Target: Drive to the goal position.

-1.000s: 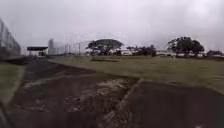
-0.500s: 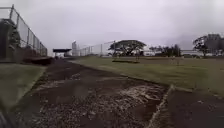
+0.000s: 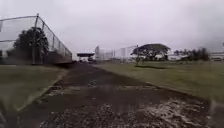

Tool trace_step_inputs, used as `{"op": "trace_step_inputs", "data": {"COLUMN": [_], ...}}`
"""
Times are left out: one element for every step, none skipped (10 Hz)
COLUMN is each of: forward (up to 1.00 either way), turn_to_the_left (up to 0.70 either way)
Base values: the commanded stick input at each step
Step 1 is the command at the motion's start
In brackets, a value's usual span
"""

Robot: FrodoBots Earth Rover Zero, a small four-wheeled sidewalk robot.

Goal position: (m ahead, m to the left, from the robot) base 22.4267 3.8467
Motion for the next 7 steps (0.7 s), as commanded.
{"op": "trace_step_inputs", "data": {"forward": [1.00,1.00,1.00,1.00,1.00,1.00,1.00], "turn_to_the_left": [0.00,0.00,0.00,0.00,0.00,0.00,0.00]}}
